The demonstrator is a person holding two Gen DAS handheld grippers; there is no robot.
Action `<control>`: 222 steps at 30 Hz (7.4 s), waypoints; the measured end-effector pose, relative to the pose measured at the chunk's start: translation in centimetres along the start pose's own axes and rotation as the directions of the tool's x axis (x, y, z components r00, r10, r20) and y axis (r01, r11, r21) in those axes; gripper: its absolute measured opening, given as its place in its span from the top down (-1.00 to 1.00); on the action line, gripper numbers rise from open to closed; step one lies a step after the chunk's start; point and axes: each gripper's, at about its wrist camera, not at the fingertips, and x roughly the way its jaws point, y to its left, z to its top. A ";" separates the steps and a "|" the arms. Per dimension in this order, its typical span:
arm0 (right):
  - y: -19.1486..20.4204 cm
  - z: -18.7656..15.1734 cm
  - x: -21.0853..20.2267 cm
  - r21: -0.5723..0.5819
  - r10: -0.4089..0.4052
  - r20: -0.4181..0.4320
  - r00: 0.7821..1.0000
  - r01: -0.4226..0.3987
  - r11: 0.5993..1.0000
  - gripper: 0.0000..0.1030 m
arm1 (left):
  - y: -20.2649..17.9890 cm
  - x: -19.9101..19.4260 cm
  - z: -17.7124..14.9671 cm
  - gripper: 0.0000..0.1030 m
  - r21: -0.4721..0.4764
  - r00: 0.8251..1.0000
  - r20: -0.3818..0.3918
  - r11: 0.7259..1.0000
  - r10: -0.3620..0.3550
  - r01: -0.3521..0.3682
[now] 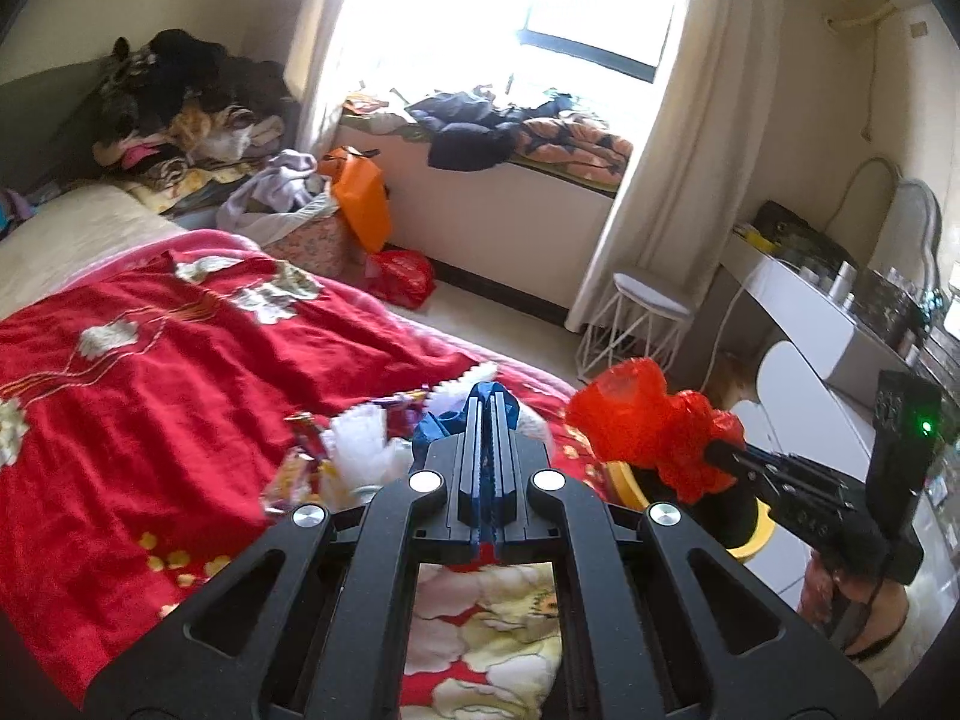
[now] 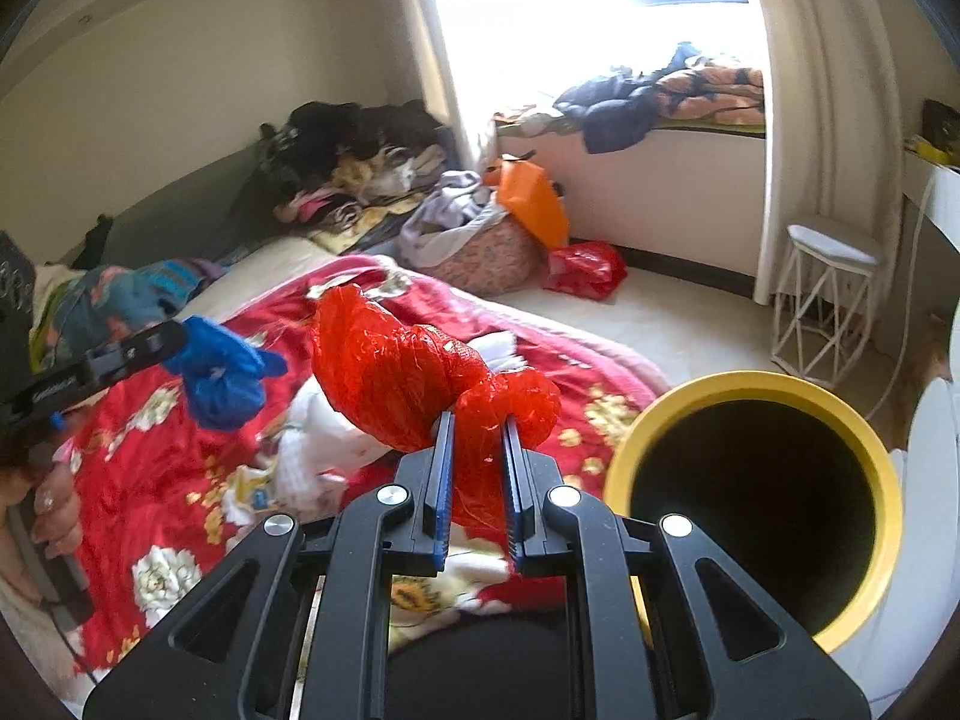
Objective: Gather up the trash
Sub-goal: 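Carry both bags over the yellow bin and open both tools to drop them, then move both tools back over the trash on the bedspread, then grasp the white mesh sleeve with the left tool while the right tool grasps the printed white bag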
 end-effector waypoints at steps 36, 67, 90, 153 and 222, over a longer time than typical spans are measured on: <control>-17.9 -3.3 -2.5 0.309 -0.334 -0.064 0.940 0.337 0.889 0.73 | -16.9 10.6 -2.8 0.98 0.162 0.962 -0.191 0.961 -0.193 0.224; -18.8 -4.1 -1.9 0.308 -0.330 -0.077 0.941 0.338 0.890 -0.24 | -16.4 14.1 -4.4 -0.79 0.153 0.980 -0.168 0.979 -0.109 0.135; -9.0 -0.9 -3.5 0.140 -0.193 0.047 0.980 0.185 0.973 -0.46 | -9.8 7.0 -3.0 -0.79 0.083 1.000 -0.005 0.996 0.019 -0.019; 2.8 3.3 12.0 -0.066 -0.027 -0.095 0.995 0.021 0.998 -0.54 | 4.3 4.8 -5.9 -0.52 -0.064 0.974 -0.128 0.978 0.189 -0.199; 0.1 5.4 13.8 0.280 0.327 -0.226 0.917 -0.261 0.924 0.14 | 2.2 2.2 -2.7 0.86 -0.055 0.991 -0.027 0.990 0.128 -0.129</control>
